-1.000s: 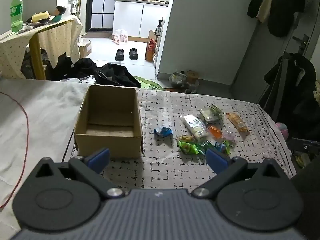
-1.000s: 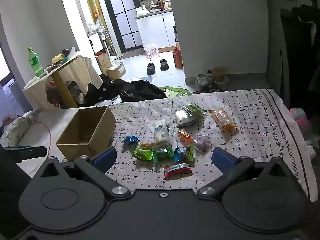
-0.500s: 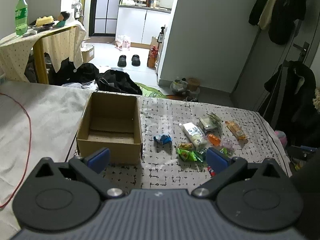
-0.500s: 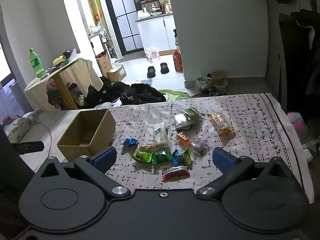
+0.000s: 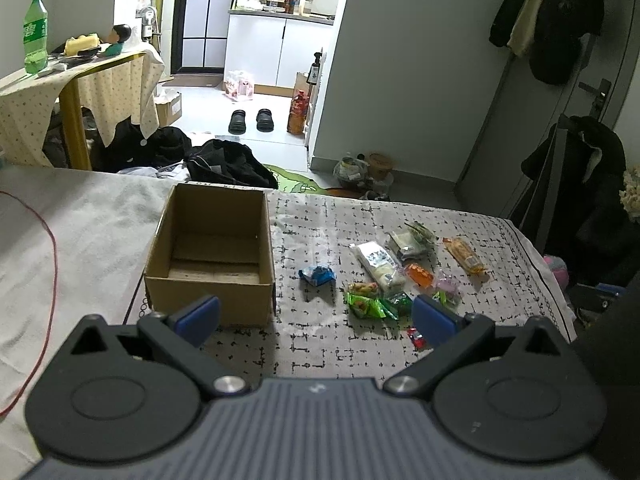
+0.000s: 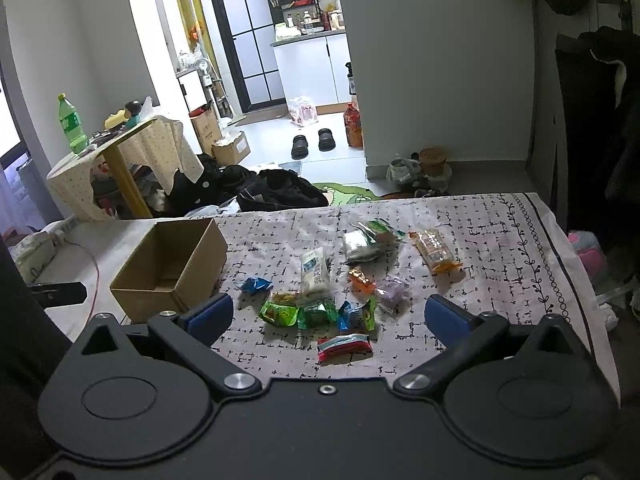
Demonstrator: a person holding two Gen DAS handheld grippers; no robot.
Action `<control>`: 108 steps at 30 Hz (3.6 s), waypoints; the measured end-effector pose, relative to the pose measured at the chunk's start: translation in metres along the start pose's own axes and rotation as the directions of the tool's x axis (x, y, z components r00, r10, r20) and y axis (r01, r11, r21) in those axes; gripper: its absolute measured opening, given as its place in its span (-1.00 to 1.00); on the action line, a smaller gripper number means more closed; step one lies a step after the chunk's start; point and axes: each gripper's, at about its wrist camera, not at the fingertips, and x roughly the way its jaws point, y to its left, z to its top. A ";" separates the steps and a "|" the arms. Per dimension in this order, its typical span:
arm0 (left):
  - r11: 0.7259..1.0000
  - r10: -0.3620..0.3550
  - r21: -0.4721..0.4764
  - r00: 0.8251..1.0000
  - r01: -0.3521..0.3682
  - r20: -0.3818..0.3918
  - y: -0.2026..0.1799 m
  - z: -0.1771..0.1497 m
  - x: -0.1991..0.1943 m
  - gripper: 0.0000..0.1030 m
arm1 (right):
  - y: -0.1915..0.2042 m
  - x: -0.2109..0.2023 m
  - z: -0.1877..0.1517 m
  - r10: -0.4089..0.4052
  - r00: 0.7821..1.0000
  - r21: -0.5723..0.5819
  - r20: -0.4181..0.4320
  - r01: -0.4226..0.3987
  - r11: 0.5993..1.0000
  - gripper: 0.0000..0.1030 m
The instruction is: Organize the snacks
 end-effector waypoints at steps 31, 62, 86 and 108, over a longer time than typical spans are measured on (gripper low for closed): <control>1.000 -0.009 -0.018 1.000 0.009 -0.008 0.001 -0.003 0.002 0.98 | 0.006 0.001 -0.003 -0.005 1.000 -0.005 -0.004 0.005 1.000 1.00; 0.998 -0.055 -0.010 0.997 0.054 -0.049 0.015 0.006 0.023 0.98 | -0.002 0.014 -0.004 -0.031 0.999 0.012 -0.015 0.031 0.999 1.00; 0.964 -0.199 0.152 0.971 0.219 -0.135 0.004 0.033 0.106 0.94 | -0.014 0.068 -0.012 -0.061 0.992 0.034 -0.110 0.065 0.997 1.00; 0.902 -0.233 0.285 0.921 0.324 -0.311 -0.037 0.010 0.219 0.23 | -0.022 0.148 -0.039 0.034 0.947 0.222 -0.318 0.039 0.974 -0.05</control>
